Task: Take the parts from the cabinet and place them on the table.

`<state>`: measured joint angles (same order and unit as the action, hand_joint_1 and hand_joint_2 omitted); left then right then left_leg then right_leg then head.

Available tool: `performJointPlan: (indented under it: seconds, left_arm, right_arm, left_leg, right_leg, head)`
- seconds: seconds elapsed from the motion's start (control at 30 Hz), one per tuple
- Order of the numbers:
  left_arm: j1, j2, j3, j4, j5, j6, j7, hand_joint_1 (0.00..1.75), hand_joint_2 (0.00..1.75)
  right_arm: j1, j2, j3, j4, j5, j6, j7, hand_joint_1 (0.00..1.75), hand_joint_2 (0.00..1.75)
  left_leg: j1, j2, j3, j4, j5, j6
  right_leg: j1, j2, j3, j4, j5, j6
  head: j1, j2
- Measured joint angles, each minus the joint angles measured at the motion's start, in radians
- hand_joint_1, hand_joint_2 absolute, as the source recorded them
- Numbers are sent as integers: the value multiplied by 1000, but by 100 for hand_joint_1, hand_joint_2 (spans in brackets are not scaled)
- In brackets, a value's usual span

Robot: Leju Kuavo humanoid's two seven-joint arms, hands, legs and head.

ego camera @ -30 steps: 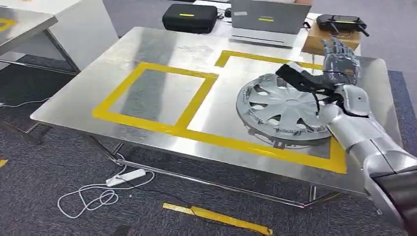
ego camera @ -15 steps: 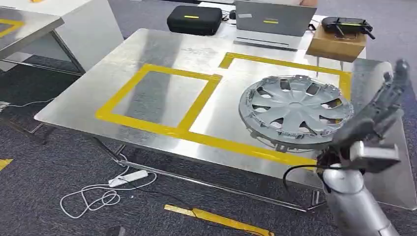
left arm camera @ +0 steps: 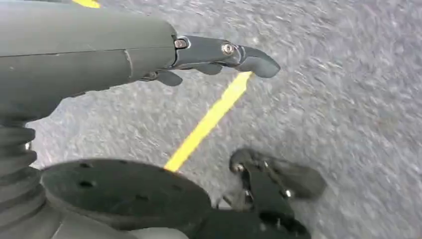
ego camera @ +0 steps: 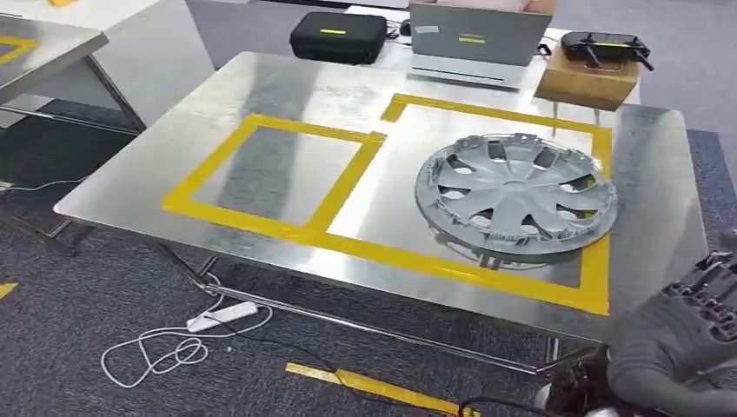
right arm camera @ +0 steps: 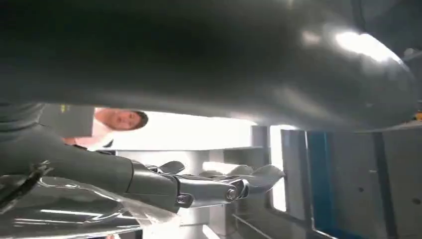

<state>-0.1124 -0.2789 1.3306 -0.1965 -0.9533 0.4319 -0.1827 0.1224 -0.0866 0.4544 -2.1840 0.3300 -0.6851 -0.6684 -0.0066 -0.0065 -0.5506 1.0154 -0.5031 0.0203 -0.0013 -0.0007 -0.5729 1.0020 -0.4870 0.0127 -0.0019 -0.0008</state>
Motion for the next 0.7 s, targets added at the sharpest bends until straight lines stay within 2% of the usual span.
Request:
performJointPlan:
  seconds: [0.03,0.07,0.1,0.13,0.2,0.23,0.27,0.3,0.33,0.37,0.4,0.43,0.47,0.53,0.57,0.6,0.63,0.7]
  left_arm:
    - [1,-2,0,0,0,3,2,0,175]
    - [1,-7,0,0,-1,5,3,0,175]
    - [-1,-8,0,0,-2,8,3,0,0]
    - [-2,-8,0,0,-2,7,4,0,0]
    - [-2,-9,0,0,-2,7,5,0,0]
    - [-1,-9,0,0,-2,-1,4,0,0]
    - [0,-8,0,0,-2,-18,2,0,0]
    - [1,-8,0,0,2,-54,-4,0,0]
    - [1,-7,0,0,3,-100,-5,0,0]
    - [1,-4,0,0,5,-163,1,0,0]
    - [0,3,0,0,4,-228,19,0,0]
    - [-1,9,0,0,-2,-275,40,0,0]
    - [-1,18,0,0,-12,-312,63,0,0]
    - [0,31,-3,0,-31,-394,91,0,0]
    - [0,46,-5,0,-42,-451,98,0,0]
    - [1,72,-9,0,-56,-503,108,0,0]
    - [3,83,-17,0,-69,-550,121,0,175]
    - [7,119,-37,0,-102,-624,157,0,175]
  right_arm:
    - [8,0,6,-6,0,-3,-2,0,0]
    - [15,0,11,-16,0,-6,-2,0,0]
    - [22,0,15,-23,0,-8,-3,0,0]
    - [24,0,19,-27,0,-8,-3,0,0]
    - [34,0,21,-28,-1,-9,-3,0,0]
    - [41,0,22,-30,-5,-9,-5,0,0]
    - [46,0,26,-30,-9,-9,-8,0,0]
    - [50,0,31,-30,-10,-9,-13,0,0]
    - [53,0,37,-29,-6,-9,-15,0,0]
    - [52,0,44,-29,-5,-7,-14,0,0]
    - [49,0,48,-26,-5,-1,-10,0,0]
    - [41,1,51,-19,-17,13,-5,0,0]
    - [33,7,52,-11,-43,32,-4,0,0]
    - [29,16,50,11,-84,69,-12,0,0]
    - [21,22,51,21,-87,89,-16,0,0]
    - [11,32,56,30,-86,100,-18,0,0]
    - [1,42,63,39,-84,104,-15,0,0]
    - [-14,58,73,66,-80,121,-2,0,0]
  left_leg:
    - [-1,0,0,-2,2,4]
    - [9,2,4,-17,13,12]
    - [10,3,6,-20,16,16]
    - [11,4,4,-20,17,18]
    - [10,7,1,-20,17,19]
    - [10,8,0,-19,17,19]
    - [10,8,1,-19,17,19]
    - [11,8,1,-19,17,19]
    - [11,7,3,-18,16,18]
    - [12,6,6,-18,15,14]
    - [11,6,8,-17,12,9]
    - [4,6,3,-10,9,-1]
    - [4,6,0,-11,13,-6]
    - [8,7,0,-13,17,-14]
    - [9,6,1,-11,13,-21]
    - [9,6,-10,20,0,-26]
    - [9,5,-31,64,-31,-31]
    - [12,5,-101,211,-108,-38]
  right_leg:
    - [-1,0,1,-3,2,5]
    - [0,1,-2,1,-2,12]
    - [-1,1,-16,22,-24,16]
    - [-2,1,-40,76,-61,21]
    - [-7,1,-112,240,-137,30]
    - [-9,1,-138,298,-155,34]
    - [-11,1,-142,308,-148,36]
    - [-12,0,-121,271,-118,38]
    - [-15,-1,-82,198,-77,39]
    - [-17,-1,-28,98,-32,38]
    - [-19,-2,17,11,-13,36]
    - [-13,0,40,-15,-26,31]
    - [-14,2,33,-10,-22,22]
    - [-8,4,30,-7,-22,12]
    - [-12,3,31,-12,-18,3]
    - [-15,0,34,-13,-16,-2]
    - [-16,-1,35,-13,-17,-11]
    - [-13,-3,34,-13,-15,-16]
  head:
    - [0,0]
    - [-1,0]
    - [3,0]
    - [10,0]
    - [10,0]
    - [11,0]
    - [11,0]
    - [11,0]
    - [12,0]
    - [11,0]
    - [11,0]
    - [12,0]
    - [7,0]
    - [10,0]
    - [10,0]
    - [9,0]
    - [2,0]
    - [0,0]
